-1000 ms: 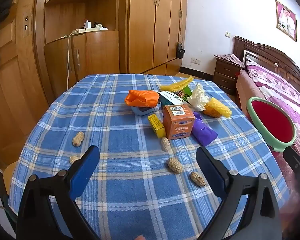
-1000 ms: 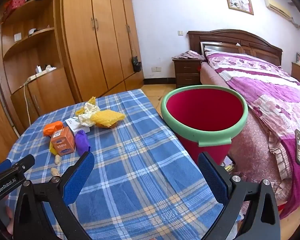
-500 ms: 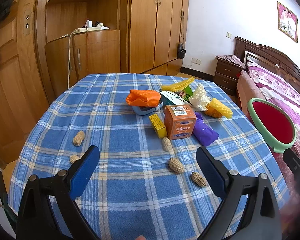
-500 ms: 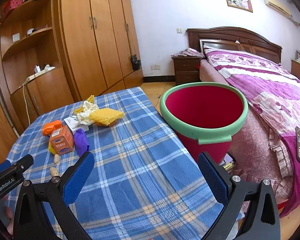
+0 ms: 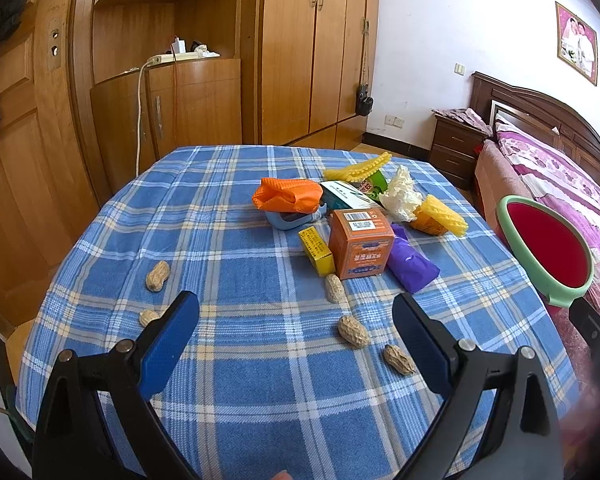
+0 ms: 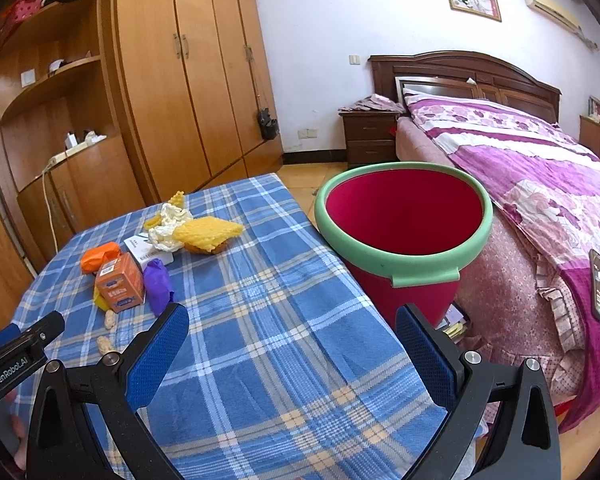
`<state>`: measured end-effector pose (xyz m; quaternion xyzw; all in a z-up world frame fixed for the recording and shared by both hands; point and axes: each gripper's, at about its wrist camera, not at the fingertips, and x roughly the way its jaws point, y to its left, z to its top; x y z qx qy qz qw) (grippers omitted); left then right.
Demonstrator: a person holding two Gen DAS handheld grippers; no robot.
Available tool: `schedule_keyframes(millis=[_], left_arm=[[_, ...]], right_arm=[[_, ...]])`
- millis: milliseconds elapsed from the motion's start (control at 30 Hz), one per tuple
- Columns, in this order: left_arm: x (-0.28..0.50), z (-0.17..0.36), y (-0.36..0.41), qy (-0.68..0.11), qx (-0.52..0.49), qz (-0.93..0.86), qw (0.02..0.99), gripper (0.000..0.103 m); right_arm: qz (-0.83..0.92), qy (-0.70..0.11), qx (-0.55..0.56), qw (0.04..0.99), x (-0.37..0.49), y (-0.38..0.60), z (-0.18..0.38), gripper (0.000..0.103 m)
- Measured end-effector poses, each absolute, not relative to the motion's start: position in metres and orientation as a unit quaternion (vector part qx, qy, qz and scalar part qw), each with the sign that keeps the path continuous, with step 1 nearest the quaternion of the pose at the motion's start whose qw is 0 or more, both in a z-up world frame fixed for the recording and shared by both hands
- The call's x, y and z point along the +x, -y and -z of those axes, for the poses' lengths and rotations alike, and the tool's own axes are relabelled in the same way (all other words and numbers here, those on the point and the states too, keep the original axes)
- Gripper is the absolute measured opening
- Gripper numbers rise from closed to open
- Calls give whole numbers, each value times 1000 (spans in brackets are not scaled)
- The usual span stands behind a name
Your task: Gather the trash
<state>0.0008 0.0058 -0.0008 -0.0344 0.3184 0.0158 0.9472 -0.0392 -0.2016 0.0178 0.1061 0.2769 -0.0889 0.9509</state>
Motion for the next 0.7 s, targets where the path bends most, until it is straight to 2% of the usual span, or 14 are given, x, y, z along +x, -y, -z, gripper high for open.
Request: schedule_keyframes(millis=[700], left_arm=[[2, 3, -7, -320, -35, -18, 947, 97]], right_arm=[[92, -281, 110, 949, -39, 204, -17, 103]])
